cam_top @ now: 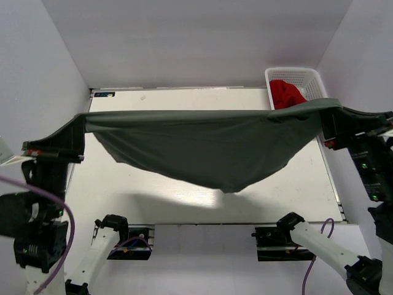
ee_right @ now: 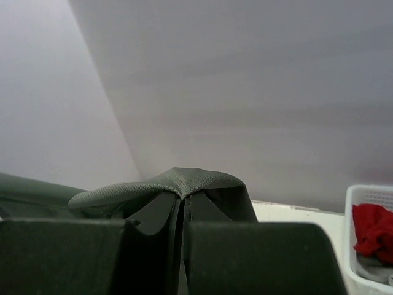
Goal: Fold and stack the t-shirts
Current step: Flatten out the tshirt
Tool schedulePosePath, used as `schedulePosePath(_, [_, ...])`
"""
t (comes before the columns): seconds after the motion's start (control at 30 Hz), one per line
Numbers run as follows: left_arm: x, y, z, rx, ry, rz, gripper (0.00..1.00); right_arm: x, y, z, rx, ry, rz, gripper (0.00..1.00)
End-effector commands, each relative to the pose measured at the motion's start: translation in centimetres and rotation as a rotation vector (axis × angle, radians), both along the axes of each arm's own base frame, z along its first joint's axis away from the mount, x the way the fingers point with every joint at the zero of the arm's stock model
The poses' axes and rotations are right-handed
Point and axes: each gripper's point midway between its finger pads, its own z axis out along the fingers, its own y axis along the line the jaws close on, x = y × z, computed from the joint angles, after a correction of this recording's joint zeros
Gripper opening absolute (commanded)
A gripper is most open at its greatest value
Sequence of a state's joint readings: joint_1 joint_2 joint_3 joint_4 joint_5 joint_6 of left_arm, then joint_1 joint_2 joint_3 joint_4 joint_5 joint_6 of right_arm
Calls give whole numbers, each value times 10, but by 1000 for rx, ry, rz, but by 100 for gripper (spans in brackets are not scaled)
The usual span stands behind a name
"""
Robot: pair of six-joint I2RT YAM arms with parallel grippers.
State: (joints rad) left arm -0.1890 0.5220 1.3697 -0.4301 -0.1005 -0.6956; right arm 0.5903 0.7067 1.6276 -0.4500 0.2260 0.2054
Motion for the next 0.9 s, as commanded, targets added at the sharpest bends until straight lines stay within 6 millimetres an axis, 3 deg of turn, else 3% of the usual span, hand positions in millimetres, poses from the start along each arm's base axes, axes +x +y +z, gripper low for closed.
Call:
schedulePosePath(0.0, [-16, 0, 5, 25, -11, -5, 0, -26, 0, 22, -1, -65, 72, 0])
schedulePosePath(0.17, [-31, -5, 14, 32, -43, -50, 0, -22, 3, 30, -20, -65, 72, 0])
schedulePosePath(0.27, [-20, -6, 9, 33, -15, -42, 0, 0, 7, 22, -27, -41, 25, 0])
schedulePosePath(0.37, [21, -7, -18, 37, 97, -13, 0, 44, 7, 10, -10, -4, -109, 0])
schedulePosePath(0.4, [31, -7, -25, 37, 126, -2, 0, 48, 5, 7, -7, 8, -130, 0])
schedulePosePath(0.43, [43, -7, -34, 38, 155, 9, 0, 74, 19, -7, -39, 46, -146, 0])
schedulePosePath(0.47, [63, -6, -45, 37, 198, 33, 0, 83, 23, -13, -45, 62, -155, 0])
schedulePosePath(0.5, [81, -6, -67, 45, 264, 48, 0, 95, 22, -21, -45, 87, -195, 0])
schedulePosePath(0.53, [95, -2, -79, 28, 300, 85, 0, 126, 38, -43, -84, 124, -218, 0])
schedulePosePath(0.57, [109, 1, -93, 28, 337, 112, 0, 138, 41, -53, -91, 145, -239, 0])
schedulePosePath(0.6, [139, -1, -130, 34, 443, 133, 0, 152, 36, -64, -82, 172, -310, 0])
schedulePosePath(0.63, [154, 4, -148, 23, 495, 176, 0, 184, 53, -95, -139, 231, -329, 0])
schedulePosePath(0.67, [170, 1, -166, 26, 540, 176, 0, 197, 55, -109, -149, 251, -351, 0])
schedulePosePath(0.73, [212, -5, -233, 62, 715, 196, 0, 240, 72, -157, -195, 346, -373, 0])
schedulePosePath(0.77, [225, -6, -256, 78, 773, 209, 0, 258, 80, -182, -224, 389, -373, 0])
schedulePosePath(0.8, [238, -3, -277, 74, 824, 230, 0, 272, 75, -198, -233, 422, -394, 0])
schedulePosePath(0.83, [258, -5, -322, 100, 943, 247, 0, 289, 80, -223, -247, 469, -393, 0])
schedulePosePath(0.87, [269, -2, -337, 107, 986, 259, 0, 308, 92, -253, -277, 525, -354, 0])
